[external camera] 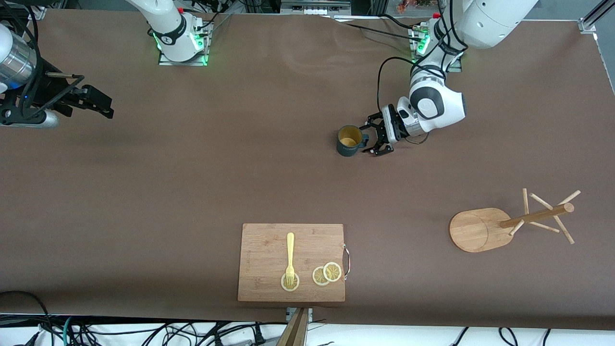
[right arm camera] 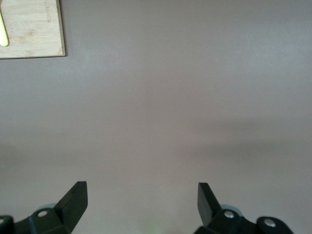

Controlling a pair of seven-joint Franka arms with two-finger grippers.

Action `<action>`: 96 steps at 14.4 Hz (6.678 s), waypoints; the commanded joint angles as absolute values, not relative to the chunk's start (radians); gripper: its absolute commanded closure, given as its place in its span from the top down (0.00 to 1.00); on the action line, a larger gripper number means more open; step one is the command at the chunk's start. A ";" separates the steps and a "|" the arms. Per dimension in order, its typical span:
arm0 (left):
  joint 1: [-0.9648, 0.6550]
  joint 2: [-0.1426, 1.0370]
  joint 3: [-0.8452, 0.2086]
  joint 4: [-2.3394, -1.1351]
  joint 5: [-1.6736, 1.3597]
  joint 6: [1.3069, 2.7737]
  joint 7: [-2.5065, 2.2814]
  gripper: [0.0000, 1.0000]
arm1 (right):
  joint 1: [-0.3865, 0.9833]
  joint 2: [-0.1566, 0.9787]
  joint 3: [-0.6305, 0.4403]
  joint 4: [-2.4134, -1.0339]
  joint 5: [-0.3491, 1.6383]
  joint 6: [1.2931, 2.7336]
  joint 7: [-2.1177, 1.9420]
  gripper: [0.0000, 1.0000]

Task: Pass cup and hang on rack

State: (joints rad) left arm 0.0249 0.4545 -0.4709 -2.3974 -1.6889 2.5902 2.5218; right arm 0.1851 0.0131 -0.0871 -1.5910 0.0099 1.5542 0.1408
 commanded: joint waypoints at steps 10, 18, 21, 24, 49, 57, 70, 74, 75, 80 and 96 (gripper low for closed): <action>0.038 0.427 -0.471 -2.365 -1.729 2.583 2.417 0.00 | 0.152 0.046 -0.098 -1.572 0.015 1.566 0.132 1.00; 0.188 0.238 -0.466 -2.350 -1.518 2.456 1.560 0.00 | 0.135 0.048 -0.098 -1.574 0.025 1.566 0.132 1.00; 0.261 0.174 -0.411 -2.350 -1.424 2.296 1.305 0.00 | 0.135 0.046 -0.097 -1.572 0.026 1.566 0.133 1.00; 0.265 0.163 -0.229 -2.265 -1.255 2.038 1.081 0.00 | 0.138 0.044 -0.095 -1.572 0.026 1.562 0.137 1.00; 0.502 0.526 0.061 -1.904 -1.482 1.310 0.706 0.00 | 0.141 0.043 -0.092 -1.572 0.032 1.568 0.133 1.00; 0.557 0.707 0.060 -1.789 -1.491 1.203 0.785 0.00 | 0.143 0.043 -0.091 -1.569 0.032 1.568 0.133 1.00; 0.584 0.805 0.054 -1.717 -1.503 1.163 0.793 0.59 | 0.144 0.043 -0.091 -1.569 0.034 1.568 0.133 1.00; 0.584 0.793 0.055 -1.689 -1.483 1.155 0.790 1.00 | 0.144 0.043 -0.091 -1.569 0.034 1.568 0.133 1.00; 0.581 0.787 0.055 -1.671 -1.445 1.135 0.792 1.00 | 0.144 0.043 -0.091 -1.569 0.034 1.568 0.133 1.00; 0.578 0.730 0.057 -1.612 -1.283 1.092 0.787 1.00 | 0.144 0.043 -0.091 -1.569 0.034 1.568 0.133 1.00; 0.491 0.548 0.087 -1.290 -0.754 0.949 0.608 1.00 | 0.144 0.043 -0.091 -1.569 0.034 1.568 0.133 1.00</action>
State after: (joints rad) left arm 0.5475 0.5893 0.0869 -1.3371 -0.8386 0.9425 0.6428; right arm 0.1490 0.0418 -0.0936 -1.5834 0.0179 1.5703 0.1403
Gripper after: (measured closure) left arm 0.000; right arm 0.000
